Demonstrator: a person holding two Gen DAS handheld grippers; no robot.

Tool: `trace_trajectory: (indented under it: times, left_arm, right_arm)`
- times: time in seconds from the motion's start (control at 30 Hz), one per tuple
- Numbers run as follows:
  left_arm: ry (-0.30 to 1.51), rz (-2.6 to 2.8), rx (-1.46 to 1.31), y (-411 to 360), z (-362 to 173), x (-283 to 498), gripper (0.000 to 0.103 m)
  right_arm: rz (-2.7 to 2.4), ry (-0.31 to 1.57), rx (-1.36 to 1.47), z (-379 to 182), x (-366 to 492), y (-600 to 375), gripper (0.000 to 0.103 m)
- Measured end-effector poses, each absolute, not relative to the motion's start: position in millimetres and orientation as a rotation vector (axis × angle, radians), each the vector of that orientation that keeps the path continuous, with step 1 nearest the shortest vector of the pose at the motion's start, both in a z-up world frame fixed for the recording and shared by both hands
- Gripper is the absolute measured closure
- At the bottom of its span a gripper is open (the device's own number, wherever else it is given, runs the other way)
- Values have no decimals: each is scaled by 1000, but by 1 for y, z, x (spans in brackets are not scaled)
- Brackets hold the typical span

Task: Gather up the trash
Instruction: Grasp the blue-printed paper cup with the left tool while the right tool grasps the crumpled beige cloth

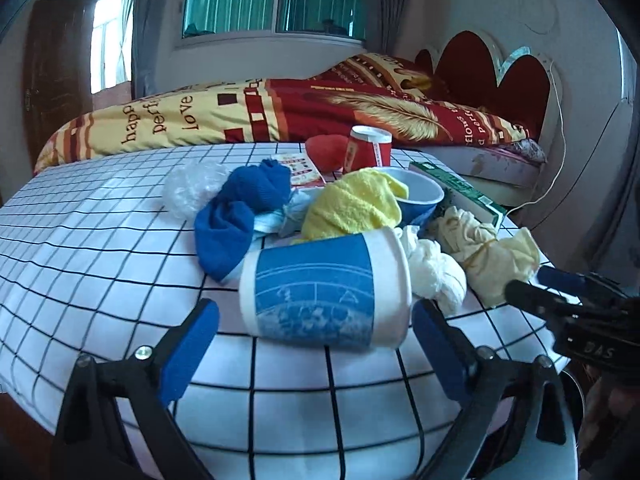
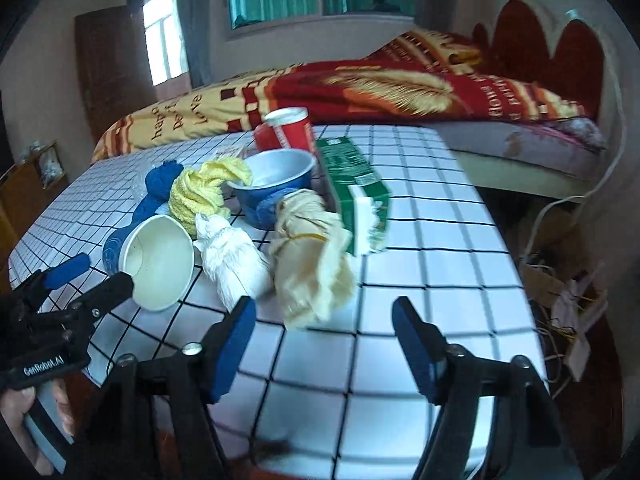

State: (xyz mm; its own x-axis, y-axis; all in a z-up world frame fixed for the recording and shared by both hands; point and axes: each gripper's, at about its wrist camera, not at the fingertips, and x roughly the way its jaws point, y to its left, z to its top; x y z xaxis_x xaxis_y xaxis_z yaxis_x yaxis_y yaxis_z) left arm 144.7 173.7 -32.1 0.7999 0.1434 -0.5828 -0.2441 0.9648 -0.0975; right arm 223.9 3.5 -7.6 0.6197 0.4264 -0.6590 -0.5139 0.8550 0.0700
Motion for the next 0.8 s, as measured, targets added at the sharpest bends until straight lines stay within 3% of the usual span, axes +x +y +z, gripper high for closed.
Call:
trace_trajectory:
  times: [0.17, 0.2, 0.23, 0.3, 0.8]
  left_arm:
    - [628, 180, -183, 176, -39, 152, 15]
    - [627, 177, -179, 175, -39, 153, 15]
    - [625, 173, -179, 175, -38, 152, 15]
    - [613, 172, -181, 176, -36, 150, 16]
    - [535, 116, -115, 143, 2, 100, 16]
  right_arm:
    - [570, 774, -129, -18, 241, 16, 62]
    - [579, 781, -127, -20, 243, 18, 75]
    - [587, 784, -126, -20, 244, 19, 83]
    - [602, 774, -128, -18, 238, 17, 87]
    - [575, 608, -118, 37, 160, -44, 90]
